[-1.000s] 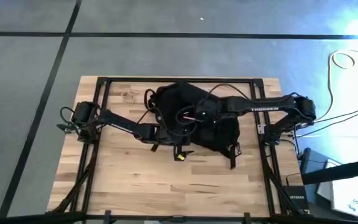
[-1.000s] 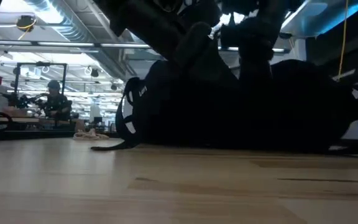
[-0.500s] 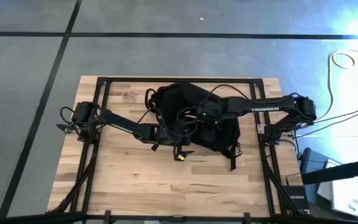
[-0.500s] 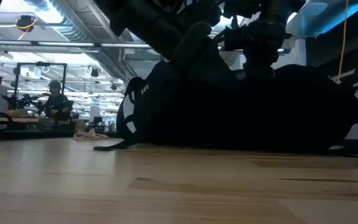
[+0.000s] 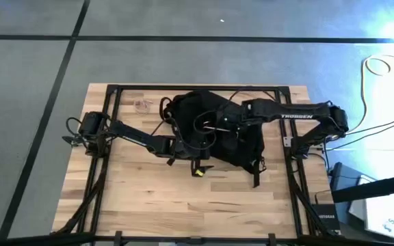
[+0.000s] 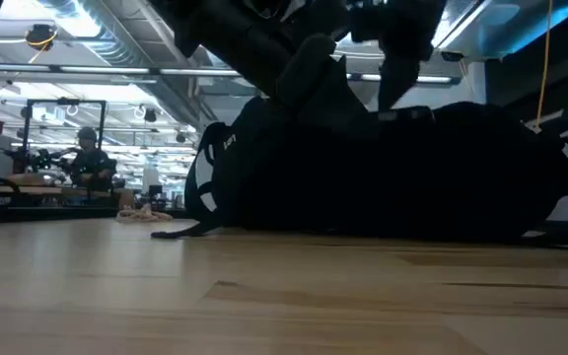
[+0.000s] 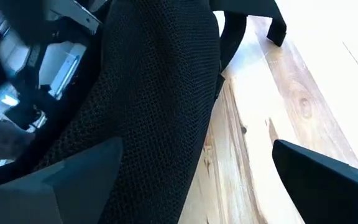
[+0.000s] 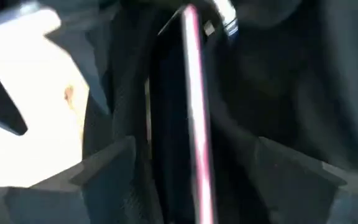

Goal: Unpack backpack
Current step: Put the pink cellphone into the black backpack

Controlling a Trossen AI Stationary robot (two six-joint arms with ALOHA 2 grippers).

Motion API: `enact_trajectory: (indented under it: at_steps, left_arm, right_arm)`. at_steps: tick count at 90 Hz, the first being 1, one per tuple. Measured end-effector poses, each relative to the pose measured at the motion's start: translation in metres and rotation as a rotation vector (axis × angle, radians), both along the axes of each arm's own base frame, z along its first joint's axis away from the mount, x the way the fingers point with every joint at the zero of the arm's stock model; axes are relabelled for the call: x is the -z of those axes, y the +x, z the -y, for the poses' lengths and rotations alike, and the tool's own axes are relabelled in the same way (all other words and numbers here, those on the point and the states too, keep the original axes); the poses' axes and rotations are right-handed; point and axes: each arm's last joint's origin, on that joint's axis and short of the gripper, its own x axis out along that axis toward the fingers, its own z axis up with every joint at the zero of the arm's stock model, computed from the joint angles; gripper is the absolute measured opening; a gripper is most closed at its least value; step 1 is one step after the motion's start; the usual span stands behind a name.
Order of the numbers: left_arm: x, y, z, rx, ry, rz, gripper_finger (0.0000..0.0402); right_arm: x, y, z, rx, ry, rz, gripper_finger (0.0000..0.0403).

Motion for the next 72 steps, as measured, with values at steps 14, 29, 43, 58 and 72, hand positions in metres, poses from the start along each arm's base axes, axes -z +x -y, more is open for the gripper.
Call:
enact_trajectory:
  at_steps: [14, 29, 43, 58, 72]
  left_arm:
    - [0.0, 0.0, 0.0, 0.0, 0.0, -0.001, 0.0399]
    - [0.001, -0.002, 0.002, -0.009, -0.02, -0.022, 0.0399]
    - [-0.01, -0.004, 0.008, 0.001, -0.051, 0.027, 0.0391]
    - [-0.02, -0.007, 0.019, 0.032, -0.055, 0.067, 0.0383]
    - [-0.022, -0.016, 0.03, -0.03, -0.047, 0.018, 0.038]
  right_arm:
    - [-0.011, 0.001, -0.011, 0.013, -0.206, -0.008, 0.0289]
    - [-0.016, -0.005, -0.032, 0.047, -0.517, -0.053, 0.0235]
    - [-0.015, -0.01, -0.058, 0.104, -0.556, -0.009, 0.0185]
    - [-0.009, -0.018, -0.093, 0.047, -0.677, 0.042, 0.0133]
    - [-0.002, -0.025, -0.109, 0.038, -0.828, 0.082, 0.0058]
